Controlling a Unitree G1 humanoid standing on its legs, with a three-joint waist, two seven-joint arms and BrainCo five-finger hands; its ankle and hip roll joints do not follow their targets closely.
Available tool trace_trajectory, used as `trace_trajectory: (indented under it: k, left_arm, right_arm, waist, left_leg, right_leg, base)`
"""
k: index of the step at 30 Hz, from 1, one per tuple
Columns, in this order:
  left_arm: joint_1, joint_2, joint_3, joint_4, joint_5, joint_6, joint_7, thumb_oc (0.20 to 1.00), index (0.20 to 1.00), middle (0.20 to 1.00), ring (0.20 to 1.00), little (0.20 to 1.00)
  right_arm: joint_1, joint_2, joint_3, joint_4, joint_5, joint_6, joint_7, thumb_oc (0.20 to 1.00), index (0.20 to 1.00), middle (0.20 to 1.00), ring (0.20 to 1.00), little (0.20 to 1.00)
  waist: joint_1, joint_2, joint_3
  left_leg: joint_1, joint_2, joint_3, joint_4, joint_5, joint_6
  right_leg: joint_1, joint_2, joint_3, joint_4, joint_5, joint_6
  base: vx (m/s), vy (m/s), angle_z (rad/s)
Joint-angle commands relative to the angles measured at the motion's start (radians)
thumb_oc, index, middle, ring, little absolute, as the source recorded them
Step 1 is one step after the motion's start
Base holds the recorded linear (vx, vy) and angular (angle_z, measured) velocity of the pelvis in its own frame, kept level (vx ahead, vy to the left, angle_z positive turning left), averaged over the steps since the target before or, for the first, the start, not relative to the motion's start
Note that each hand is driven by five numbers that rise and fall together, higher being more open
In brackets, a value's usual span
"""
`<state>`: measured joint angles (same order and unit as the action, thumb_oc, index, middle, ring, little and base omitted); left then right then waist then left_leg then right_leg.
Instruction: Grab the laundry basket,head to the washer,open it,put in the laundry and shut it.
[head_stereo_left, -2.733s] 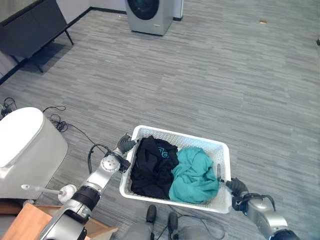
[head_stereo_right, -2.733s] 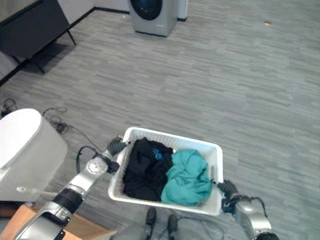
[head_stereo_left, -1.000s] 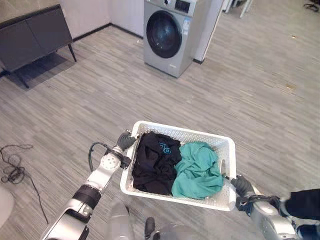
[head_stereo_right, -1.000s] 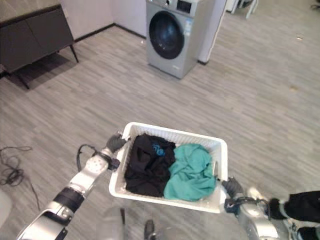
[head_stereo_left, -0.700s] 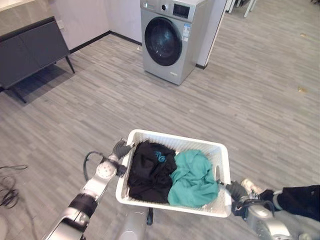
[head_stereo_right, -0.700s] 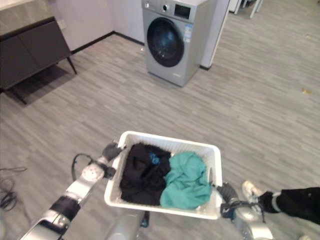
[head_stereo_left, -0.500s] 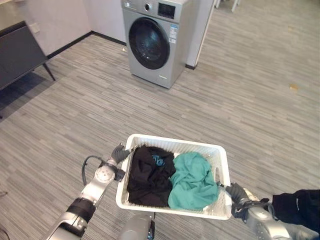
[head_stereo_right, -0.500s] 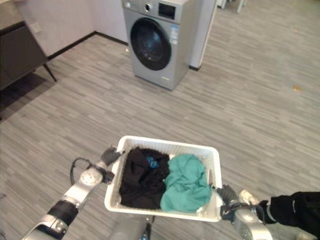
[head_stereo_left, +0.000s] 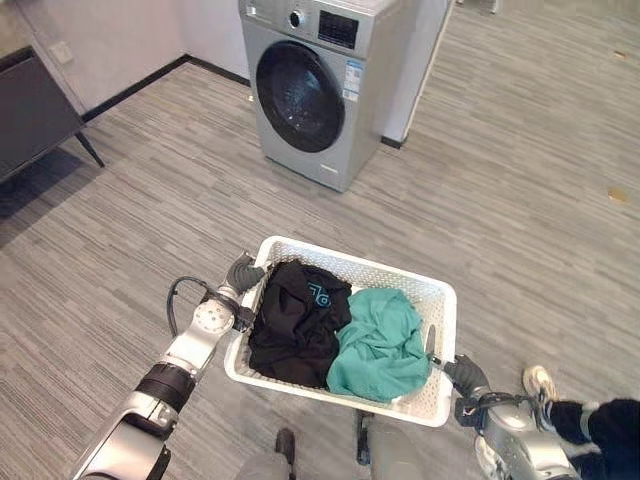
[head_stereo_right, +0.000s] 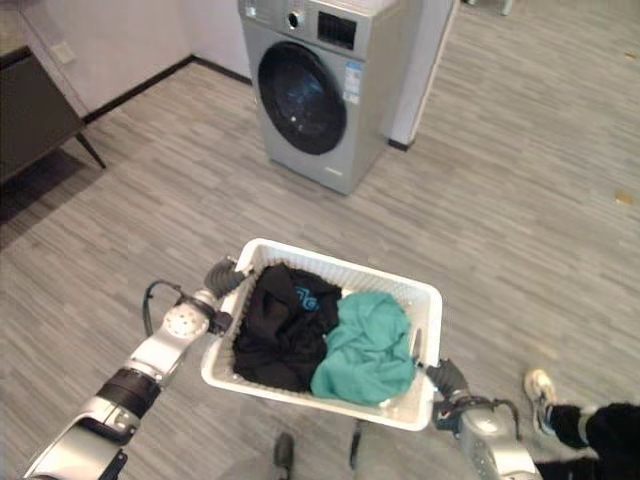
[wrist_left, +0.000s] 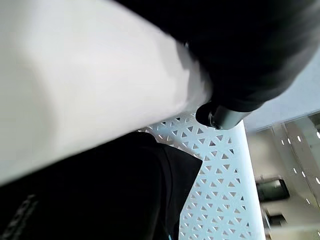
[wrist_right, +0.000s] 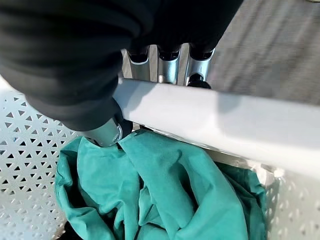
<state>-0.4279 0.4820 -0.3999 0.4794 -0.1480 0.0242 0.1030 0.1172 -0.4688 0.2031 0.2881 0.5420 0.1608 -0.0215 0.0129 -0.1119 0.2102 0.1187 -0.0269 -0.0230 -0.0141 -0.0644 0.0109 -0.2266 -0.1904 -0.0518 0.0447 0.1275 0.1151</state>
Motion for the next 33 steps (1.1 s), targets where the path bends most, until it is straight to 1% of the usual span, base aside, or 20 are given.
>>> trace_trajectory:
  k: [1,2,3,4,7,9,10,11,13,14,15,17,19,20,22,24,25,29,30,33]
  left_arm:
    - [-0.087,-0.079,-0.031,-0.012,0.013,-0.085,-0.001,0.2,0.2,0.2,0.2,0.2]
    - [-0.084,-0.082,-0.033,-0.006,0.013,-0.084,-0.003,0.2,0.2,0.2,0.2,0.2]
    - [-0.072,-0.089,-0.03,-0.005,0.008,-0.086,-0.009,0.2,0.2,0.2,0.2,0.2]
    - [-0.071,-0.089,-0.03,-0.006,0.008,-0.086,-0.01,0.2,0.2,0.2,0.2,0.2]
    - [-0.058,-0.098,-0.03,-0.012,-0.003,-0.085,-0.013,0.2,0.2,0.2,0.2,0.2]
    - [-0.058,-0.095,-0.026,-0.015,-0.011,-0.086,-0.009,0.2,0.2,0.2,0.2,0.2]
    - [-0.063,-0.093,-0.027,-0.019,-0.013,-0.087,-0.009,0.2,0.2,0.2,0.2,0.2]
    - [-0.069,-0.092,-0.027,-0.024,-0.016,-0.084,-0.008,0.2,0.2,0.2,0.2,0.2]
    - [-0.081,-0.093,-0.028,-0.029,-0.024,-0.085,-0.004,0.2,0.2,0.2,0.2,0.2]
    - [-0.084,-0.095,-0.029,-0.036,-0.03,-0.085,0.0,0.2,0.2,0.2,0.2,0.2]
    - [-0.088,-0.095,-0.027,-0.042,-0.037,-0.086,0.002,0.2,0.2,0.2,0.2,0.2]
    - [-0.093,-0.094,-0.023,-0.045,-0.035,-0.084,0.0,0.2,0.2,0.2,0.2,0.2]
    - [-0.097,-0.097,-0.026,-0.031,-0.031,-0.083,0.003,0.2,0.2,0.2,0.2,0.2]
    - [-0.098,-0.094,-0.026,-0.027,-0.03,-0.086,0.006,0.2,0.2,0.2,0.2,0.2]
    - [-0.095,-0.091,-0.03,-0.014,-0.022,-0.09,0.006,0.2,0.2,0.2,0.2,0.2]
    - [-0.093,-0.09,-0.032,-0.014,-0.022,-0.091,0.006,0.2,0.2,0.2,0.2,0.2]
    - [-0.086,-0.087,-0.044,-0.011,-0.03,-0.092,0.003,0.2,0.2,0.2,0.2,0.2]
    - [-0.066,-0.081,-0.035,-0.015,-0.04,-0.095,0.002,0.2,0.2,0.2,0.2,0.2]
    - [-0.06,-0.082,-0.036,-0.02,-0.048,-0.096,0.004,0.2,0.2,0.2,0.2,0.2]
    - [-0.07,-0.087,-0.041,-0.018,-0.054,-0.098,0.009,0.2,0.2,0.2,0.2,0.2]
  right_arm:
    - [-0.095,0.037,-0.017,-0.162,0.092,-0.115,0.126,0.2,0.2,0.2,0.2,0.2]
    - [-0.084,0.038,-0.022,-0.168,0.096,-0.114,0.13,0.2,0.2,0.2,0.2,0.2]
    - [-0.078,0.033,-0.023,-0.17,0.099,-0.114,0.138,0.2,0.2,0.2,0.2,0.2]
    - [-0.078,0.033,-0.023,-0.17,0.099,-0.115,0.138,0.2,0.2,0.2,0.2,0.2]
    - [-0.064,0.015,-0.028,-0.182,0.109,-0.115,0.144,0.2,0.2,0.2,0.2,0.2]
    - [-0.069,-0.003,-0.022,-0.184,0.11,-0.115,0.144,0.2,0.2,0.2,0.2,0.2]
    - [-0.076,-0.014,-0.019,-0.186,0.114,-0.118,0.144,0.2,0.2,0.2,0.2,0.2]
    - [-0.083,-0.023,-0.017,-0.188,0.117,-0.117,0.141,0.2,0.2,0.2,0.2,0.2]
    - [-0.1,-0.042,-0.011,-0.186,0.125,-0.127,0.139,0.2,0.2,0.2,0.2,0.2]
    - [-0.108,-0.048,-0.006,-0.182,0.124,-0.127,0.135,0.2,0.2,0.2,0.2,0.2]
    - [-0.112,-0.053,-0.004,-0.181,0.119,-0.125,0.131,0.2,0.2,0.2,0.2,0.2]
    - [-0.117,-0.055,-0.008,-0.185,0.115,-0.125,0.126,0.2,0.2,0.2,0.2,0.2]
    - [-0.124,-0.059,-0.012,-0.18,0.099,-0.136,0.123,0.2,0.2,0.2,0.2,0.2]
    - [-0.121,-0.058,-0.018,-0.178,0.086,-0.135,0.114,0.2,0.2,0.2,0.2,0.2]
    - [-0.133,-0.035,-0.012,-0.165,0.065,-0.145,0.111,0.2,0.2,0.2,0.2,0.2]
    - [-0.13,-0.028,-0.019,-0.165,0.061,-0.15,0.109,0.2,0.2,0.2,0.2,0.2]
    - [-0.139,-0.001,-0.023,-0.148,0.05,-0.167,0.095,0.2,0.2,0.2,0.2,0.2]
    - [-0.128,0.023,-0.026,-0.136,0.038,-0.171,0.094,0.2,0.2,0.2,0.2,0.2]
    - [-0.127,0.029,-0.031,-0.128,0.036,-0.175,0.087,0.2,0.2,0.2,0.2,0.2]
    - [-0.135,0.033,-0.04,-0.119,0.038,-0.183,0.077,0.2,0.2,0.2,0.2,0.2]
  waist:
    - [-0.018,0.02,-0.026]
    - [-0.019,0.014,-0.032]
    - [-0.015,0.004,-0.055]
    - [-0.016,0.005,-0.055]
    - [-0.022,0.004,-0.084]
    - [-0.022,0.005,-0.094]
    - [-0.02,0.005,-0.092]
    - [-0.019,0.002,-0.087]
    - [-0.008,-0.009,-0.06]
    - [-0.003,-0.013,-0.048]
    - [-0.003,-0.016,-0.04]
    - [-0.001,-0.02,-0.041]
    - [0.013,0.003,-0.039]
    - [0.012,0.013,-0.042]
    - [0.009,0.033,-0.057]
    - [0.008,0.037,-0.062]
    - [0.01,0.045,-0.07]
    - [0.017,0.054,-0.08]
    - [0.016,0.054,-0.083]
    - [0.014,0.05,-0.087]
  left_leg:
    - [-0.051,0.017,-0.008,0.081,-0.055,0.002]
    - [-0.039,0.016,-0.012,0.078,-0.066,-0.002]
    - [-0.018,0.028,-0.008,0.076,-0.078,-0.014]
    - [-0.018,0.028,-0.009,0.076,-0.078,-0.014]
    - [0.013,0.084,-0.029,0.059,-0.079,-0.042]
    - [0.011,0.127,-0.036,0.083,-0.07,-0.065]
    - [-0.007,0.137,-0.044,0.129,-0.054,-0.072]
    - [-0.041,0.139,-0.058,0.203,-0.035,-0.075]
    - [-0.127,0.125,-0.091,0.371,0.013,-0.068]
    - [-0.163,0.123,-0.091,0.399,0.034,-0.061]
    - [-0.193,0.127,-0.077,0.396,0.039,-0.056]
    - [-0.209,0.155,-0.037,0.269,0.021,-0.057]
    - [-0.237,0.18,-0.043,0.113,0.097,-0.073]
    - [-0.232,0.185,-0.046,0.077,0.099,-0.08]
    - [-0.209,0.167,-0.056,0.046,0.094,-0.08]
    - [-0.197,0.163,-0.047,0.033,0.093,-0.079]
    - [-0.175,0.148,-0.022,0.023,0.09,-0.077]
    - [-0.127,0.131,0.016,-0.011,0.075,-0.062]
    - [-0.113,0.125,0.023,-0.02,0.072,-0.056]
    - [-0.1,0.12,0.031,-0.035,0.067,-0.051]
  right_leg:
    - [0.056,0.021,0.032,-0.009,0.009,0.067]
    - [0.072,0.017,0.033,-0.013,0.008,0.067]
    - [0.104,0.011,0.001,-0.019,0.019,0.072]
    - [0.105,0.011,0.0,-0.02,0.019,0.072]
    - [0.123,0.05,-0.019,0.001,-0.022,0.054]
    - [0.134,0.077,-0.039,0.012,-0.06,0.029]
    - [0.145,0.09,-0.047,0.014,-0.073,0.016]
    - [0.162,0.101,-0.053,0.01,-0.08,0.002]
    - [0.194,0.114,-0.054,0.003,-0.092,-0.025]
    - [0.205,0.112,-0.06,-0.002,-0.099,-0.03]
    - [0.213,0.106,-0.064,-0.004,-0.105,-0.032]
    - [0.225,0.09,-0.071,-0.014,-0.119,-0.023]
    - [0.234,0.09,-0.076,-0.01,-0.137,-0.017]
    - [0.229,0.089,-0.07,0.005,-0.145,-0.014]
    - [0.234,0.081,-0.061,0.015,-0.152,-0.007]
    - [0.236,0.076,-0.055,0.016,-0.15,-0.005]
    - [0.242,0.059,-0.052,0.007,-0.141,0.004]
    - [0.248,0.037,-0.031,-0.013,-0.125,0.022]
    - [0.25,0.033,-0.024,-0.021,-0.122,0.025]
    - [0.26,0.024,-0.026,-0.045,-0.114,0.034]
  base:
    - [0.14,-0.124,0.48]
    - [0.21,-0.215,0.41]
    - [0.21,-0.216,0.24]
    - [0.22,-0.25,0.13]
    - [0.17,-0.249,-0.03]
    - [0.13,-0.289,0.09]
    - [0.08,-0.263,0.1]
    - [0.03,-0.224,0.07]
    - [-0.01,-0.178,0.06]
    - [-0.03,-0.101,0.06]
    - [0.0,0.0,0.0]
    - [0.07,0.056,0.17]
    - [0.08,0.123,0.33]
    - [0.09,0.142,0.16]
    - [0.14,0.189,-0.07]
    - [0.11,0.165,-0.27]
    - [0.1,0.184,-0.38]
    - [0.09,0.17,-0.41]
    - [0.09,0.133,-0.44]
    - [0.05,0.072,-0.09]
